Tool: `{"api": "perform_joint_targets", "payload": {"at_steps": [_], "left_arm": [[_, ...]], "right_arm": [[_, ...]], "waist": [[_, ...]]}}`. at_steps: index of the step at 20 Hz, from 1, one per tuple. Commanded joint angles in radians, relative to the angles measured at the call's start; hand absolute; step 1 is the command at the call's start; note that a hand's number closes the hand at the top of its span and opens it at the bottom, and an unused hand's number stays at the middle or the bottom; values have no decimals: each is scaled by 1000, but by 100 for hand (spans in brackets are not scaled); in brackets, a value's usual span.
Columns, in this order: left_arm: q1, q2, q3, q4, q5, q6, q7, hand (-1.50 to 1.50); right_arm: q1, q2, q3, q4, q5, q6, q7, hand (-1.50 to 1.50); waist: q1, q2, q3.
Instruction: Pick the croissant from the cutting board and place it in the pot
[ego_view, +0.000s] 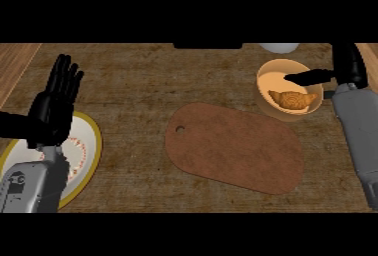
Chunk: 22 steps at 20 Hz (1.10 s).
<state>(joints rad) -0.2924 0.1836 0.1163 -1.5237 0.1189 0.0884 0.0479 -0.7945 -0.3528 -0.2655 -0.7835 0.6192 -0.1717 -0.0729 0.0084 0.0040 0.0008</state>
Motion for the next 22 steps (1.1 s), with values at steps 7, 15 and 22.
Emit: {"api": "perform_joint_targets", "payload": {"at_steps": [7,15,22], "left_arm": [[12,-10,-15,-40,-13,11,26,0],[42,24,27,-45,28,-40,15,0],[26,-21,-6,-11,-11,-7,-9,0]], "right_arm": [[-7,-21,-214,-36,-262,18,-6,-150],[86,-137,-342,-11,-421,83,-156,-150],[121,-289,-427,158,-512,174,-305,-150]], "waist": [[-6,-4,0],[0,-2,0],[5,3,1]]}}
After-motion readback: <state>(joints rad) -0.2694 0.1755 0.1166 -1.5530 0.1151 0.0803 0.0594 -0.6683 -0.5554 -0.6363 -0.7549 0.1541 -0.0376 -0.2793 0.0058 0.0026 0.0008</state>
